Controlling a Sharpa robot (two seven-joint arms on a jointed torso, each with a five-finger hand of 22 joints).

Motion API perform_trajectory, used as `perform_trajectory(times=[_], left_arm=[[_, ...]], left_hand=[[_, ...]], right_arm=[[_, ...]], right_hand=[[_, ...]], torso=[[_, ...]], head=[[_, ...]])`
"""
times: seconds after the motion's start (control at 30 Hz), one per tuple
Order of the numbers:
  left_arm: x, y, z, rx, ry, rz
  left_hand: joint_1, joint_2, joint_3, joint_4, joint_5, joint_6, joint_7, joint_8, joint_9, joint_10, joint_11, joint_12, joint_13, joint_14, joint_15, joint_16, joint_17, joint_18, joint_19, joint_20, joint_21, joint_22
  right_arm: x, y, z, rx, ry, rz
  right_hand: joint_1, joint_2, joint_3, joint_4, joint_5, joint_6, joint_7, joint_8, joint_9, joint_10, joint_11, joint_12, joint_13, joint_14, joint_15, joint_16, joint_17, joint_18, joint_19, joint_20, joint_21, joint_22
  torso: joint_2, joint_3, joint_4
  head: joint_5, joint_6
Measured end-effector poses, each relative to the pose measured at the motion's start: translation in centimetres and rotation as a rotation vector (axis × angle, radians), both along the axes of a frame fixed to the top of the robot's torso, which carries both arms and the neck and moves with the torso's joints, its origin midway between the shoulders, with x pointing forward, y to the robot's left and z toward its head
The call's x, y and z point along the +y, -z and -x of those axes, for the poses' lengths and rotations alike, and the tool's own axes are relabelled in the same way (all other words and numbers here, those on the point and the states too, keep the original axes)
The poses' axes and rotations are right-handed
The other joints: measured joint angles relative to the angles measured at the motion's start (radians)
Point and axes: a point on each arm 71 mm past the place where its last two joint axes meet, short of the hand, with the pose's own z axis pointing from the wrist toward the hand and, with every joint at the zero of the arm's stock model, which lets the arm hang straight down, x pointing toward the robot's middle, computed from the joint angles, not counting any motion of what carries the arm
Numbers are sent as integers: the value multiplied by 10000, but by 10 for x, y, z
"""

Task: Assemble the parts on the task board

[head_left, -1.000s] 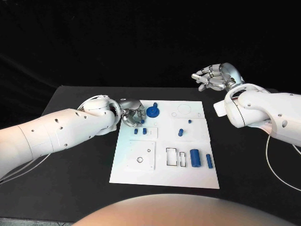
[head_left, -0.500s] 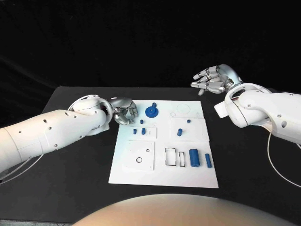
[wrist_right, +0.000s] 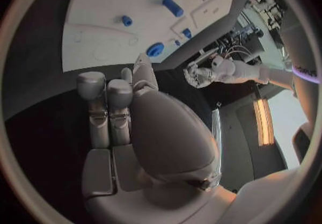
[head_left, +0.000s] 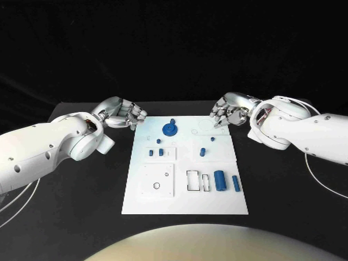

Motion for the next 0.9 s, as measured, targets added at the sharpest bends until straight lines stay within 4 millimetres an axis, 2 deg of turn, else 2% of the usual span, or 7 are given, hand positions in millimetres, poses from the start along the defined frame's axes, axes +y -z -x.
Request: perform_trajectory(times=[0.07, 0.2, 0.27, 0.37, 0.63, 0.73, 0.9], left_arm=[[2, -2, 1, 295, -302, 953], [6, -6, 4, 758, -848, 2543], [7, -7, 4, 906, -1045, 3131], [8, -9, 6, 1055, -1229, 3740], [9, -11, 7, 1167, -1435, 4482], [10, -11, 8, 1169, -1490, 4602], [11, -12, 8, 1169, -1557, 4713]], left_hand=[[-28, -18, -68, 66, 0, 0, 0, 0, 0, 0, 0, 45, 10, 0, 0, 0, -21, 0, 9, 9, -116, -88], [-67, 22, -161, 83, 0, 0, 0, 0, 1, 0, 0, 125, 13, 0, 0, 0, -26, -1, 58, 58, -218, -171], [-67, 22, -164, 86, 0, 0, 0, 0, 1, 0, 0, 161, 22, 0, 0, 0, -43, -3, 96, 21, -251, -214], [-66, 22, -193, 107, 0, 0, 0, 0, 1, 1, 0, 188, 22, 0, 0, 0, -46, -5, 96, 20, -276, -234], [-66, 22, -215, 84, 0, 0, -1, -1, 2, 41, -40, 188, 31, 0, 0, 0, -56, -6, 95, 20, -334, -266], [-66, 23, -215, 84, 0, 0, -1, 44, 2, 41, -40, 239, 31, 1, -1, 0, -67, -8, 167, 20, -334, -282], [-66, 23, -242, 56, 0, 0, -1, 47, 3, 41, -39, 239, 31, 0, 0, 0, -67, -18, 167, 20, -334, -292]], right_arm=[[1, 4, 2, -103, -180, 497], [3, 13, 6, -263, -481, 1272], [5, 16, 8, -336, -596, 1543], [9, 19, 9, -422, -716, 1802], [16, 27, 11, -411, -925, 2117], [19, 31, 12, -337, -999, 2160], [21, 36, 14, -218, -1073, 2202]], right_hand=[[-1, -2, 0, 0, 0, 0, 0, -7, -7, 0, 0, -43, 0, 0, 0, 321, 226, -147, 36, 35, 314, 229], [-54, -54, -55, 0, 0, 41, 39, -95, -7, 0, 0, -119, 10, 0, 0, 1145, 782, -145, 231, 91, 1134, 810], [-88, -88, -55, 0, 0, 41, 39, -152, -7, 0, 1, -186, 10, 36, 36, 1417, 960, -292, 266, 126, 1406, 1007], [-97, -90, -55, 0, 0, 40, 40, -152, -6, -40, 41, -186, 10, 35, 36, 1639, 1099, -301, 313, 127, 1631, 1165], [-148, -39, -54, 0, 0, 128, 51, -192, -4, 19, 94, -223, 13, 35, 36, 2285, 1534, -301, 542, 141, 2333, 1432], [-145, -36, -54, 0, 0, 210, 43, -192, 12, 103, 58, -223, 20, 35, 36, 2473, 1646, -412, 570, 143, 2553, 1432], [70, 179, 61, -2, 0, 391, -30, -192, 50, 305, -19, -222, 28, 34, 37, 2751, 1815, -411, 680, 105, 2849, 1432]], torso=[[3, -6, 5], [7, -10, 5], [9, -11, 8], [10, -9, 12], [17, 0, 13], [22, 6, 12], [23, 12, 6]], head=[[-22, 0], [-41, 12], [-42, 24], [-49, 37], [-49, 55], [-31, 53], [-20, 26]])
